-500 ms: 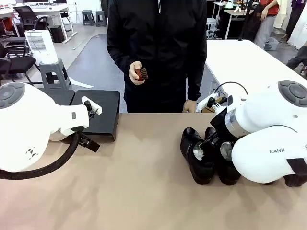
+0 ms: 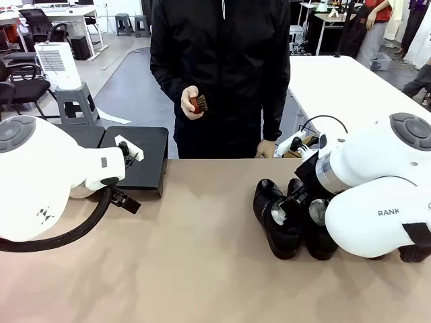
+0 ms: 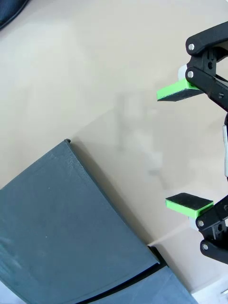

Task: Organize the shoes by placing them on the stand.
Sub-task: Pick up one Shoe and place it in the middle of the table.

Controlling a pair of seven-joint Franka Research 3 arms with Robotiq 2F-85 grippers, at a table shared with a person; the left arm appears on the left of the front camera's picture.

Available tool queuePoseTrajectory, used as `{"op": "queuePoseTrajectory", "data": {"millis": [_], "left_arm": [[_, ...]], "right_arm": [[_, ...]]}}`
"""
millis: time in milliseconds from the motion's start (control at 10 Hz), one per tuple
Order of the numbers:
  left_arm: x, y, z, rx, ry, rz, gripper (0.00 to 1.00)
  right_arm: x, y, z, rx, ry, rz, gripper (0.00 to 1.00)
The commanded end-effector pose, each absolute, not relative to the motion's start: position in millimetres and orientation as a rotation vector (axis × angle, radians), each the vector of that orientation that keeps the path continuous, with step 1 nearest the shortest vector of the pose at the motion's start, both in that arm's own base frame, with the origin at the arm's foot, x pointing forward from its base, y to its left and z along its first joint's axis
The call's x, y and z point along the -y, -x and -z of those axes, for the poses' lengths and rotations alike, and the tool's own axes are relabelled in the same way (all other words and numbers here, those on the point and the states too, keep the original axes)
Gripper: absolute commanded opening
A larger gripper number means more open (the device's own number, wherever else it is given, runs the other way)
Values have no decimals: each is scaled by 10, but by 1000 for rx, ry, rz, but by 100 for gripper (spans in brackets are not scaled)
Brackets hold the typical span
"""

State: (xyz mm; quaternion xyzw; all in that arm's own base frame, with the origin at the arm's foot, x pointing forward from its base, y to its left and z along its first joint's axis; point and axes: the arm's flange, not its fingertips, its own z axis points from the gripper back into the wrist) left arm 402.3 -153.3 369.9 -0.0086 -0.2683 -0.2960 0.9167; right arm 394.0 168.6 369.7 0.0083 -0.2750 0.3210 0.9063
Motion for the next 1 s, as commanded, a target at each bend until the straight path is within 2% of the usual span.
{"op": "queuePoseTrajectory", "data": {"millis": [0,900], "left_arm": [[1523,-4026,-3701,552,19,606,100],[1534,-4023,-3699,552,18,609,100]], "right_arm": [[-1684,-3941,-3707,570,-18,-661,100],[-1712,-3872,-3741,549,-29,-645,100]]}}
